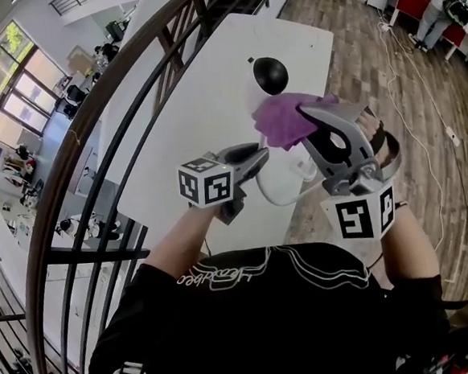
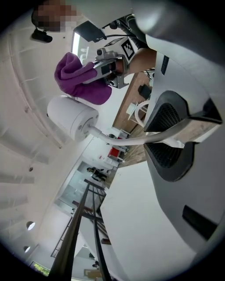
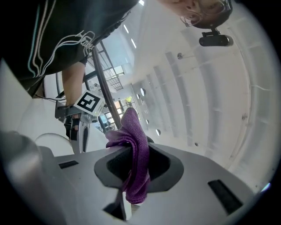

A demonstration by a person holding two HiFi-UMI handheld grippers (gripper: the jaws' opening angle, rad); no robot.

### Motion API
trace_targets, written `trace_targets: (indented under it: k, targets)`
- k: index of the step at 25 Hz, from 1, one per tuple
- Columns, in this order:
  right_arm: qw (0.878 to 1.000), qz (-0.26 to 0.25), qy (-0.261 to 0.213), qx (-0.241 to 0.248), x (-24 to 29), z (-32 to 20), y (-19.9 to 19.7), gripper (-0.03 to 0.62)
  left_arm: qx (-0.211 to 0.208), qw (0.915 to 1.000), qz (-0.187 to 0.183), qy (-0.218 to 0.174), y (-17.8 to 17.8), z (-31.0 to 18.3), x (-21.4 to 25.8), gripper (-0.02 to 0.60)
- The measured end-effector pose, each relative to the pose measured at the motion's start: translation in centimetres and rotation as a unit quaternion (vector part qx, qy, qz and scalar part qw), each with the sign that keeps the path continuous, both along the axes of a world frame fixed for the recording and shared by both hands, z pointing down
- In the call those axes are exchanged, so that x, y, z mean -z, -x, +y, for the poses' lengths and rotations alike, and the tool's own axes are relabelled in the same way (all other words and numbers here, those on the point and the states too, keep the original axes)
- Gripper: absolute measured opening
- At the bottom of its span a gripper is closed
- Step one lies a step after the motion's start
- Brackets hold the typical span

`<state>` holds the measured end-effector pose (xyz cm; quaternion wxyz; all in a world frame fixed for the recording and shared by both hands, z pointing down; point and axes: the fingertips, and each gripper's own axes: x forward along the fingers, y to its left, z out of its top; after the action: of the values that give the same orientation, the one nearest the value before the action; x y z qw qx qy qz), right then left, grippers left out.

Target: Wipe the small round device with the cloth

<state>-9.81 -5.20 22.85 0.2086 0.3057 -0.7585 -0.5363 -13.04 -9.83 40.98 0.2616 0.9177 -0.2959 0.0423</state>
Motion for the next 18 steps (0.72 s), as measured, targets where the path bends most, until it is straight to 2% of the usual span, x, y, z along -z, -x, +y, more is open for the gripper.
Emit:
trace_targets:
  k: [3,10,18]
  targets:
    - [0.999,0.021,-0.011,0.023,-0.6,-0.3,0.1,0.066,0.012,0.9999,-0.012,-0.003,0.1,0.0,-0.1,0.083]
    - [0.997,0.029,-0.024,0.073,-1.3,-1.0,-0.5,0.066,0.043,0.9984,-0.033,-0.014,-0.4,0.0,-0.1,0.08]
    - [0.993,0.037,-0.008,0.116,-3.5,-2.6,-0.9,0.066,0.065,0.9954,-0.063,-0.028,-0.9,-0.7,-0.1,0.078]
